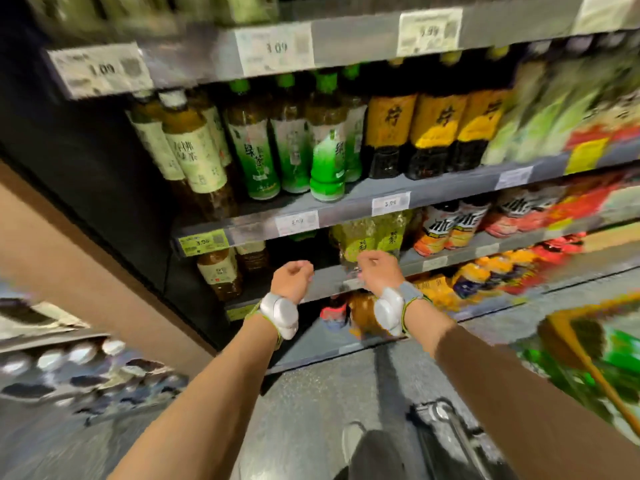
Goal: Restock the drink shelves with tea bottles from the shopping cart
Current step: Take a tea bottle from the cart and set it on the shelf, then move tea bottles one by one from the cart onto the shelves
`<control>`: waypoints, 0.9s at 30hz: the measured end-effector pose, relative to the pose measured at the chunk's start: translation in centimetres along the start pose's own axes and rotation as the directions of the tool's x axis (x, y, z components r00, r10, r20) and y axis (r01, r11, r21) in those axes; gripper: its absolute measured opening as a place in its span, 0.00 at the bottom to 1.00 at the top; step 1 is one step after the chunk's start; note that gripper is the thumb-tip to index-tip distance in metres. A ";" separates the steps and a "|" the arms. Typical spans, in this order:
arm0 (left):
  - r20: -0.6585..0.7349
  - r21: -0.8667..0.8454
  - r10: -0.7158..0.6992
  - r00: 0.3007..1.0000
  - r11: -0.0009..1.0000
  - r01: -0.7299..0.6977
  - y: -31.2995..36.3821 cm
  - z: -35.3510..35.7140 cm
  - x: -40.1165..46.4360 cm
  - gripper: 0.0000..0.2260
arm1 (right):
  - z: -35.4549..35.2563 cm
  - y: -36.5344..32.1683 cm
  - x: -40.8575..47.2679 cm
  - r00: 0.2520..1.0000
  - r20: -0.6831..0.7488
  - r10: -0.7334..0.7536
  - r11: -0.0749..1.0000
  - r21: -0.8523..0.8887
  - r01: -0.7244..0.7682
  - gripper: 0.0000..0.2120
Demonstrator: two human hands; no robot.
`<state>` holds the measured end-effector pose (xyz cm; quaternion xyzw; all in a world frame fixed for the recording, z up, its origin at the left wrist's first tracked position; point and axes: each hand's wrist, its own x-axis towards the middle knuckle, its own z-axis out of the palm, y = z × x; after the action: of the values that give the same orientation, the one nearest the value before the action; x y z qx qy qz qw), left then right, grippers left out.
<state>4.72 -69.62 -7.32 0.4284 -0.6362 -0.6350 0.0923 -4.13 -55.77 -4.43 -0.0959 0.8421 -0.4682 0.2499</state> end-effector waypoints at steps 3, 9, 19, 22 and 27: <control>0.061 -0.008 -0.013 0.998 1.000 0.013 3.9 0.2 -5.8 0.07 | -4.4 -1.7 -4.6 0.998 -0.057 0.029 0.998 0.059 -0.026 0.07; 0.172 0.005 0.040 0.984 0.999 -0.042 9.5 2.4 -15.4 0.06 | -12.9 -4.8 -13.9 0.989 -0.137 0.062 0.997 0.055 -0.055 0.14; 0.417 0.038 0.088 0.905 0.993 -0.114 13.5 13.0 -26.7 0.07 | -27.2 -0.5 -24.3 0.930 -0.335 0.150 0.987 0.104 -0.122 0.07; 0.484 0.087 0.061 0.873 0.989 -0.118 13.2 17.7 -29.8 0.10 | -31.7 2.8 -27.2 0.879 -0.438 0.189 0.982 0.105 -0.158 0.04; 0.569 0.171 0.005 0.823 0.977 -0.124 11.0 25.6 -33.5 0.09 | -38.1 10.4 -30.3 0.801 -0.496 0.336 0.942 0.183 -0.282 0.14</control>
<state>3.71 -30.67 12.18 0.2066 -0.7097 -0.6624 -0.1223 3.10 -9.89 13.57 0.1856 0.8578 -0.4707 0.0903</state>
